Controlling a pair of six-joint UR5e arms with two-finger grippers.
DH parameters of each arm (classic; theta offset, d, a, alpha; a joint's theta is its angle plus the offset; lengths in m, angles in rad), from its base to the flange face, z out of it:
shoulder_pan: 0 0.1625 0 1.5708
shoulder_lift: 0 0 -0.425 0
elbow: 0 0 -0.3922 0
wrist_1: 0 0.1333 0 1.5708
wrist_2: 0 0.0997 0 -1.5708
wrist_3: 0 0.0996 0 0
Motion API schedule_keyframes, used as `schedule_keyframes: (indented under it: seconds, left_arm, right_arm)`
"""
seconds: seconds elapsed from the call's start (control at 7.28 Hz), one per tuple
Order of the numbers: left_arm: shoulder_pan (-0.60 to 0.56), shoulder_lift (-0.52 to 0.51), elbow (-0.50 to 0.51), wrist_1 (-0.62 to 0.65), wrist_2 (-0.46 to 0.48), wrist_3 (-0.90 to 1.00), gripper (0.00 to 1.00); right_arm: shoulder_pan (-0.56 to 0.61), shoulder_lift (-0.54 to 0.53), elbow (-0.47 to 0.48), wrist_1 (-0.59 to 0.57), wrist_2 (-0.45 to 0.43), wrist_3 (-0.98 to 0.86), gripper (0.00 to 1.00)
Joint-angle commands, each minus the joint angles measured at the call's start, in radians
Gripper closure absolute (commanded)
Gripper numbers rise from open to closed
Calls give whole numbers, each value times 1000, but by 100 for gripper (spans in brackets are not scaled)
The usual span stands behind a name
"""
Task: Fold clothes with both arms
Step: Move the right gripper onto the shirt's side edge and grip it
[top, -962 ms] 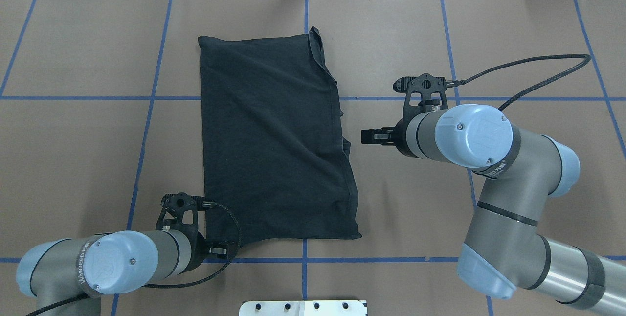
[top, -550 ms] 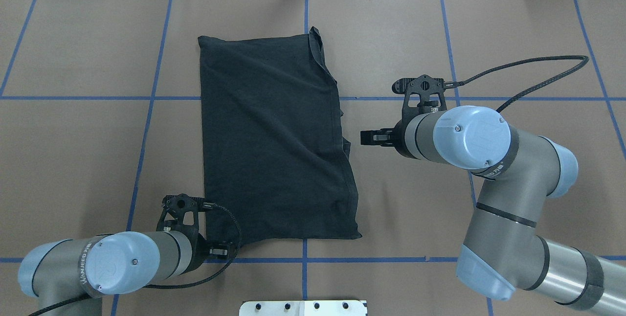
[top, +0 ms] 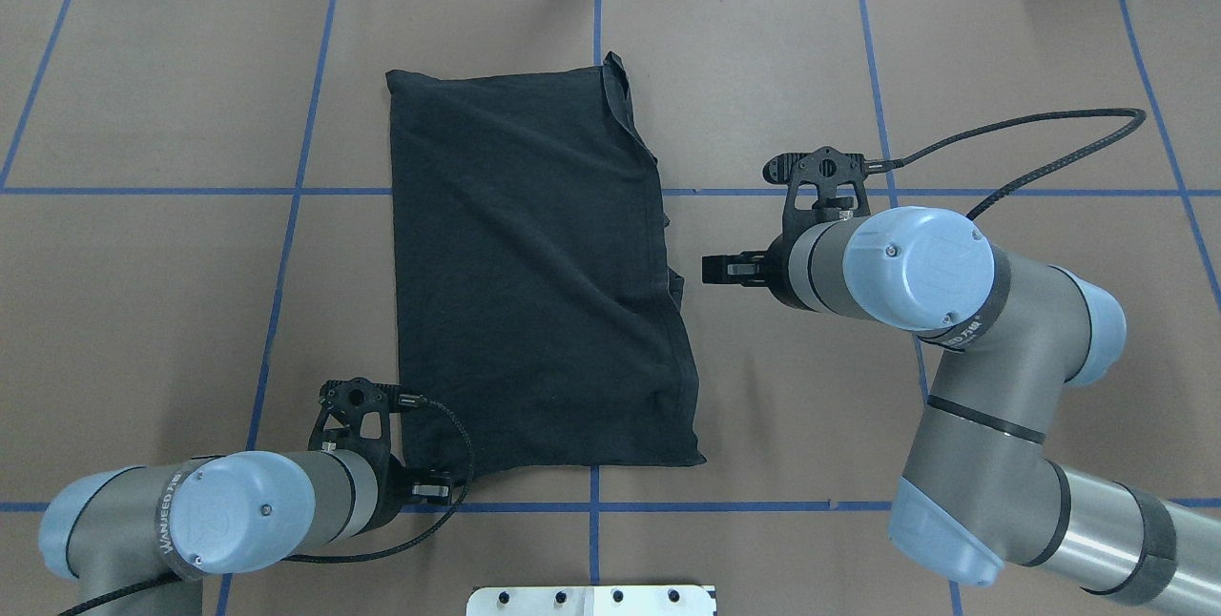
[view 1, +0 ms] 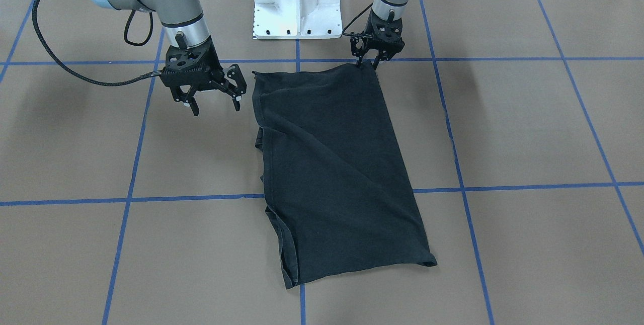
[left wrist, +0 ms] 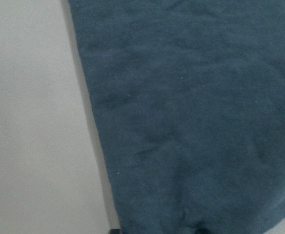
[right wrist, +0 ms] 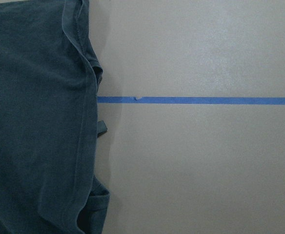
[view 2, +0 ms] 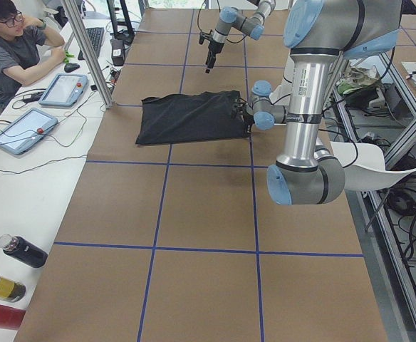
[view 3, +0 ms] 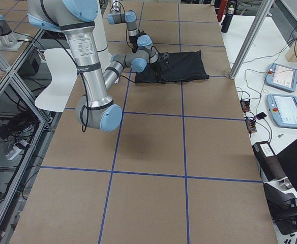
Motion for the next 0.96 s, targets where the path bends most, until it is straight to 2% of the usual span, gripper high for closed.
schedule_keyframes:
  seconds: [0.0,0.14,0.41,0.69,0.82]
  left_arm:
    - [-1,-1,-1,0,0,-1,95]
    - [-3,1,-3,0,0,0,100]
    - [-12,4,-11,0,0,0,100]
    - [-12,1,-11,0,0,0,100]
    - [-12,1,-11,-2,0,0,100]
  right_arm:
    - [-1,0,-2,0,0,-2,0]
    - [-2,0,-3,0,0,-2,0]
    - [-35,8,-6,0,-38,15,0]
    - [-106,29,-38,2,-111,154,0]
    - [-119,77,-87,3,-138,200,1]
